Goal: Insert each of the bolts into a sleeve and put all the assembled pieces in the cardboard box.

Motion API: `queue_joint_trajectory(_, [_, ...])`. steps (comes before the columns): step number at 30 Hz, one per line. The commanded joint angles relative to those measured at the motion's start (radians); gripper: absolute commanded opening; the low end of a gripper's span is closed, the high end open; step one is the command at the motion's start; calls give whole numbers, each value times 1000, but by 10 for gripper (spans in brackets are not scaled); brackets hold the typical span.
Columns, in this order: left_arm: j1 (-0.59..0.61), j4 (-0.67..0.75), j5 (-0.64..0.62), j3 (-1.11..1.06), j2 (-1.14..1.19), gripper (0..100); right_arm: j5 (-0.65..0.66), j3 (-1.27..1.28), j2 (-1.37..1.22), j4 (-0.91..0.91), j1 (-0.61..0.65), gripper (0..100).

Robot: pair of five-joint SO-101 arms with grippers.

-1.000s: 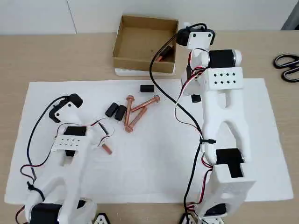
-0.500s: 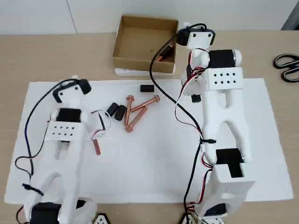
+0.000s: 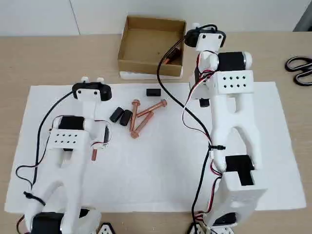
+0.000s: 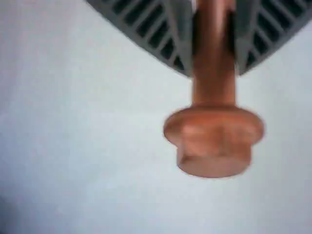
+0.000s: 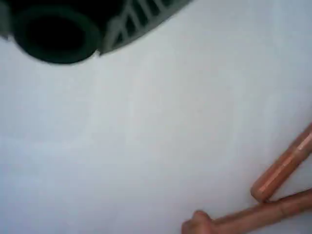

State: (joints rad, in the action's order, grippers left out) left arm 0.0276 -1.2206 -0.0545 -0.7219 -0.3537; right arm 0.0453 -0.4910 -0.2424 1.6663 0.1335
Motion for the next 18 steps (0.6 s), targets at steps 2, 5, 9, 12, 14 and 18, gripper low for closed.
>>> queue_joint_trajectory(2, [5, 32, 34, -28, -17, 70, -11, -58, 15, -5, -2, 4])
queue_joint_trajectory(5, [5, 58, 38, -59, -17, 19, -11, -58, 15, -4, -2, 4])
queue_joint_trajectory(9, [5, 63, 40, -64, -18, 23, -12, -58, 15, 5, -2, 4])
queue_joint_trajectory(12, [5, 63, 40, -61, -18, 57, -12, -58, 15, 8, -2, 4])
queue_joint_trajectory(14, [5, 64, 40, -61, -18, 85, -12, -58, 15, 8, -2, 4])
queue_joint_trajectory(18, [5, 64, 41, -59, -18, 141, -12, -58, 15, 8, -2, 4])
